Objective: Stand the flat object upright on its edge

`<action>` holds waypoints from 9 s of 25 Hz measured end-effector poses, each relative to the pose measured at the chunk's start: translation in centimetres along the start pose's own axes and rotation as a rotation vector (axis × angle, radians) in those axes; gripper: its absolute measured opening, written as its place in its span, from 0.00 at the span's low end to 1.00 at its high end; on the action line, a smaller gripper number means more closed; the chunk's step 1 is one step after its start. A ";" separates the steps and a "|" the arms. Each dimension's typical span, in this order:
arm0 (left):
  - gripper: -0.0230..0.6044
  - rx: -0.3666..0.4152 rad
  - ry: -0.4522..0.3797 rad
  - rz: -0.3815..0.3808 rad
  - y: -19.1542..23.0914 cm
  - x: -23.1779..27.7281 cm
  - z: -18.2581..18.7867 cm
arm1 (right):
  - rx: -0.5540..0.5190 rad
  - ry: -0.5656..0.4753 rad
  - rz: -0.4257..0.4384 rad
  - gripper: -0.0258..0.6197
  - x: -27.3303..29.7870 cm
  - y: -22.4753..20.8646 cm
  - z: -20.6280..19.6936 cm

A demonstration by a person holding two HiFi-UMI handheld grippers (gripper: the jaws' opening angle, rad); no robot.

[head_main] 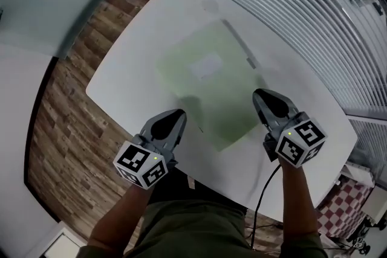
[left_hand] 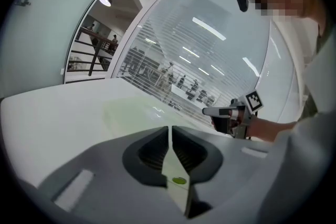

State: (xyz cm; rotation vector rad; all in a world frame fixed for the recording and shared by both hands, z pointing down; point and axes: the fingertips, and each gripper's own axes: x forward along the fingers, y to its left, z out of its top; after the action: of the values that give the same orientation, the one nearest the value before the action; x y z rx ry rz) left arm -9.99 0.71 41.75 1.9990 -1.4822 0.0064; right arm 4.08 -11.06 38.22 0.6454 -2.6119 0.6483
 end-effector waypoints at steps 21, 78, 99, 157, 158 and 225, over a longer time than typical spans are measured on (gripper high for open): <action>0.21 -0.176 0.057 0.034 3.9 2.1 -3.4 | -0.082 0.158 0.026 0.23 5.8 -4.8 0.2; 0.48 -0.572 0.157 0.109 3.7 5.3 -6.1 | 0.050 0.483 0.317 0.57 10.0 -7.0 -4.7; 0.48 -0.412 0.076 0.114 3.1 4.1 -0.2 | -0.009 0.255 0.150 0.56 5.1 -4.0 0.0; 0.54 0.528 -0.075 -0.478 -6.7 15.3 13.5 | -0.084 -0.404 -0.687 0.56 -8.5 -5.5 3.1; 0.54 0.538 -0.085 -0.483 -6.8 15.2 13.6 | -0.092 -0.411 -0.693 0.56 -8.5 -5.5 3.1; 0.56 0.627 -0.180 -0.397 -6.4 11.6 14.6 | -0.203 -0.414 -0.712 0.56 -10.3 -3.7 2.1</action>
State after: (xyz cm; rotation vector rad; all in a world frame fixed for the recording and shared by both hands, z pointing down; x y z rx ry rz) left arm -5.51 -15.40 31.34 2.8419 -1.2548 0.1421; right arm 14.00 -11.54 33.08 1.6602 -2.4631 0.0241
